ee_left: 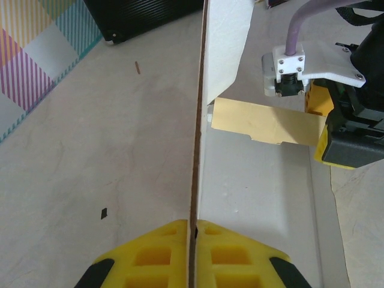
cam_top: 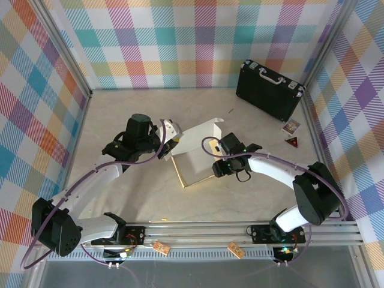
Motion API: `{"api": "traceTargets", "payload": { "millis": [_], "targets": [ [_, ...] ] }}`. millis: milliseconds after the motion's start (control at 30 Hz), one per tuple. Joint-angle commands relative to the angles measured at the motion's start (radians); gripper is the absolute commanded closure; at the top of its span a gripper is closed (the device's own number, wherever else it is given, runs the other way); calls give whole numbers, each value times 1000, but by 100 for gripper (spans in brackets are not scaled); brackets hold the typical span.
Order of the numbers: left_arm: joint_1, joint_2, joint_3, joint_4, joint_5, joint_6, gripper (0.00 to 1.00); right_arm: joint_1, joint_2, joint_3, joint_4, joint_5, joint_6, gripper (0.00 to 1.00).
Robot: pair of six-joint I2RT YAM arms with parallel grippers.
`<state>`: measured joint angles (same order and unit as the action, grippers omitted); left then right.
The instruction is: Fold the paper box
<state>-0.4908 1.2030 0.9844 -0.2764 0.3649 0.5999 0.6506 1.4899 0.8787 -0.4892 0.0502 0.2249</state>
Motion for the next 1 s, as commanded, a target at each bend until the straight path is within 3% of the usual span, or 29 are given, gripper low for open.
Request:
{"api": "traceTargets", "payload": {
  "millis": [0, 133, 267, 333, 500, 733, 867, 967],
  "targets": [
    [-10, -6, 17, 60, 12, 12, 100, -6, 13, 10, 1, -14, 1, 41],
    [-11, 4, 30, 48, 23, 11, 100, -21, -10, 28, 57, 14, 2, 40],
    [-11, 19, 31, 34, 49, 5, 100, -84, -16, 47, 125, 20, 18, 51],
    [-12, 27, 34, 27, 52, 5, 100, -90, -8, 67, 135, -9, -8, 51],
    [-14, 52, 52, -32, 43, 23, 100, -90, -43, 65, 142, -104, -56, 38],
    [-14, 96, 134, -144, 53, 93, 100, -109, -256, -29, 144, -28, -31, 25],
    [-14, 142, 187, -233, 69, 164, 100, -118, -318, -9, 35, 85, -32, 25],
    [-12, 184, 225, -282, 83, 208, 100, -121, -341, -10, 15, 112, -83, 31]
  ]
}}
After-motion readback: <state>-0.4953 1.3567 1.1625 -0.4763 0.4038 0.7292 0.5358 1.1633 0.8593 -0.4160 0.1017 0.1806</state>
